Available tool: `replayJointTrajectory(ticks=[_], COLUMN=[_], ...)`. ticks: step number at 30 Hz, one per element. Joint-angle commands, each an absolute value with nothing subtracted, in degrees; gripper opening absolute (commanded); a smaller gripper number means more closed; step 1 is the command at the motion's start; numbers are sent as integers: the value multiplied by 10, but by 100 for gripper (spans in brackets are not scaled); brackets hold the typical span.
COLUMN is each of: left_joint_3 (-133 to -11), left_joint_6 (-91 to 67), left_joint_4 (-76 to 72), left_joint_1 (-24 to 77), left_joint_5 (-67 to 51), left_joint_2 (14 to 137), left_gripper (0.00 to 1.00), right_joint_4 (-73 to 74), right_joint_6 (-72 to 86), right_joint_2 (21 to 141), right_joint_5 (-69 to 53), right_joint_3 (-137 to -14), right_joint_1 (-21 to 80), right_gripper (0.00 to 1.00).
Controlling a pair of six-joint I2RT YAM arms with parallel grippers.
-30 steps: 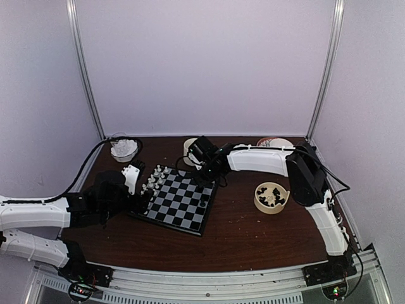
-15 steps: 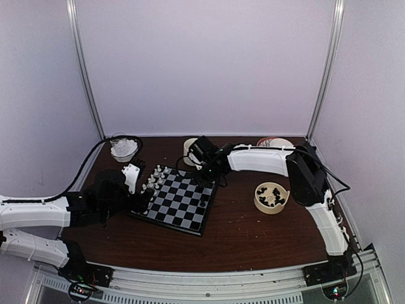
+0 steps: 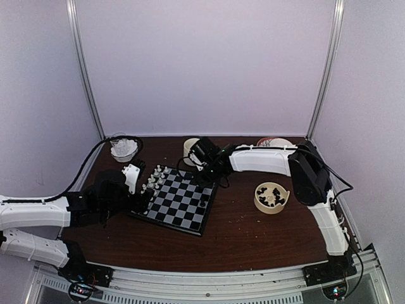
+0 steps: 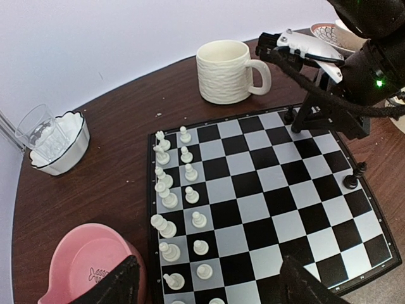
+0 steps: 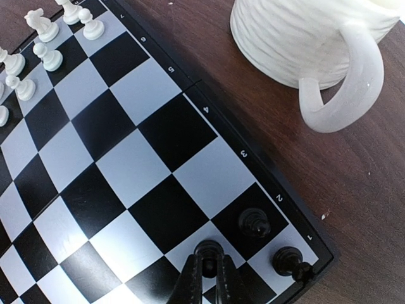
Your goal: Set up the chess pieces on the board
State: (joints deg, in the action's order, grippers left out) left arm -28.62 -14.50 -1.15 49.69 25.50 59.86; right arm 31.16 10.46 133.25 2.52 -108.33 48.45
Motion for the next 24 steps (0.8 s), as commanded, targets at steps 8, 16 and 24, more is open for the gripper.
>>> replayJointTrajectory(ticks=[8, 16, 24], left_joint_3=[-304, -304, -304], left_joint_6=[-150, -150, -150], left_joint_4=[-15, -13, -12], left_joint_1=[494, 494, 494], left_joint_5=[252, 252, 252], left_joint_2=[601, 601, 599], left_gripper=[76, 76, 76], right_joint_4=[322, 322, 319], right_joint_6=[106, 106, 108], right_joint_2=[1310, 1309, 1305], right_joint_5=[13, 11, 8], right_joint_3=[-1067, -1066, -1061], right_joint_1=[482, 482, 482], right_gripper=[7, 9, 9])
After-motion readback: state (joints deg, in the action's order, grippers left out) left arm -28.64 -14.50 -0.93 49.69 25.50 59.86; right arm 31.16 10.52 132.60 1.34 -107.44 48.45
